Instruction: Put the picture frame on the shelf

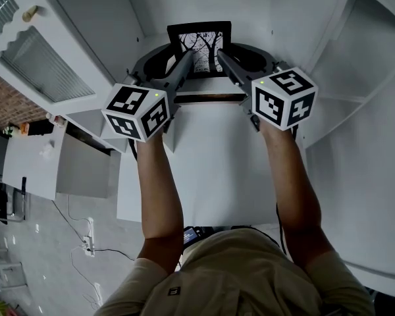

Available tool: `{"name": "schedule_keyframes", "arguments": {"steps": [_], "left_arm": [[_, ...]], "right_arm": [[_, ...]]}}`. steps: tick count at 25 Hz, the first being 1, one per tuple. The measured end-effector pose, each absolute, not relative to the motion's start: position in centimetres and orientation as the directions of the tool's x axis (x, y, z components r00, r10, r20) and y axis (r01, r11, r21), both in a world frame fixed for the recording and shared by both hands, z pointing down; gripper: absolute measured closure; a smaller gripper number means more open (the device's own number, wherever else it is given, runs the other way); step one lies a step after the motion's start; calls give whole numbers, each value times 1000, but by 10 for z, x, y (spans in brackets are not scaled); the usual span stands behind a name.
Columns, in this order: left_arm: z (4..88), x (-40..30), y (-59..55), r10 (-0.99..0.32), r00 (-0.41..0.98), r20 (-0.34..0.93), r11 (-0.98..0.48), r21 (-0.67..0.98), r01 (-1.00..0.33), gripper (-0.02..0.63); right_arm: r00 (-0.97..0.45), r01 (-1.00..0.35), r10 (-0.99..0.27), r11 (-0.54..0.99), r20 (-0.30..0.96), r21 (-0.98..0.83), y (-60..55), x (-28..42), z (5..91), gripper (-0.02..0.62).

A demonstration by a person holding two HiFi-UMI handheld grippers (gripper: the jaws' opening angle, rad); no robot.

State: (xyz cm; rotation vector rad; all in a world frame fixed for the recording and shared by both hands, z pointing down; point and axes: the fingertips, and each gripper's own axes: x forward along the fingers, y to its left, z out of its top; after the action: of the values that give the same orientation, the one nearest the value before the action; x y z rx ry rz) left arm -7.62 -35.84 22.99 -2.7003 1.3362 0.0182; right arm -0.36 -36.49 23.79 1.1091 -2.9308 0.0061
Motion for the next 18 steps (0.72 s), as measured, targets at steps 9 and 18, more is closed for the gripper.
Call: {"name": "schedule_keyframes", "arguments": {"steps": [9,18], "left_arm": [[226,-77,-354,-787,611,-89,-598,-135,-790,486],[222,-79,-351,-795,597,-105,-580,-157,-800,486]], "right_arm": [[-750,-662,-662,750,1,19,-361,-5,237,515],[-745,-667,-667,744,-12,26,-361,-2,236,500]]}}
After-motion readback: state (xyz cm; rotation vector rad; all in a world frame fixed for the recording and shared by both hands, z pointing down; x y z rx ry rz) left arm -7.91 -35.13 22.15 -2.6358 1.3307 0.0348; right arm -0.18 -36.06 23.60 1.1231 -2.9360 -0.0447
